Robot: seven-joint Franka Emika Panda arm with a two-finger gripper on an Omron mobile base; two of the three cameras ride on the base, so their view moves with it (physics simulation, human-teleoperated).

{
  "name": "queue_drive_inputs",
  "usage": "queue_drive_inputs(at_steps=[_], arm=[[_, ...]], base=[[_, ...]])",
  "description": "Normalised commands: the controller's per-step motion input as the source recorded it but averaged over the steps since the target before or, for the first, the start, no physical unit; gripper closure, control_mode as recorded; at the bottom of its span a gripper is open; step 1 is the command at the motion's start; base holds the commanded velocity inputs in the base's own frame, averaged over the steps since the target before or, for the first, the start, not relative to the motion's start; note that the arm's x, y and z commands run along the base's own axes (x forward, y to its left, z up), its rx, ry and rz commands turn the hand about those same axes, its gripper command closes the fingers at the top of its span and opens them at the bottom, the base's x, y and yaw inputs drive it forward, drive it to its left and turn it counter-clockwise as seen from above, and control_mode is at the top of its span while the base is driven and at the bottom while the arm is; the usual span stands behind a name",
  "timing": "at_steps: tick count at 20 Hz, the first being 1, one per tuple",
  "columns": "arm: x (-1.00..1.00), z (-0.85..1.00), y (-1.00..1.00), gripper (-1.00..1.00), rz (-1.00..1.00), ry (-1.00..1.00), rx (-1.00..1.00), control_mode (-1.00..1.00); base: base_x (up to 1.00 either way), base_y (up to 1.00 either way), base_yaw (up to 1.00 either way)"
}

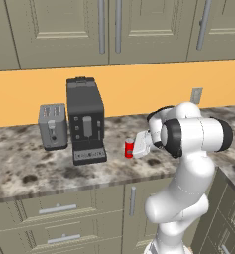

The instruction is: Four empty soda cans are scattered around the kitchen. Gather all the cans and cluster them next to the stove for recycling.

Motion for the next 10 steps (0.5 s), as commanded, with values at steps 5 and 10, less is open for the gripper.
queue_drive_inputs(at_steps=[5, 10], arm=[[0.00, 0.03, 0.00, -1.00, -0.01, 0.01, 0.00, -1.00], [0.00, 0.13, 0.00, -1.00, -0.02, 0.01, 0.00, -1.00]], base=[[0.00, 0.00, 0.00], [0.00, 0.00, 0.00]])
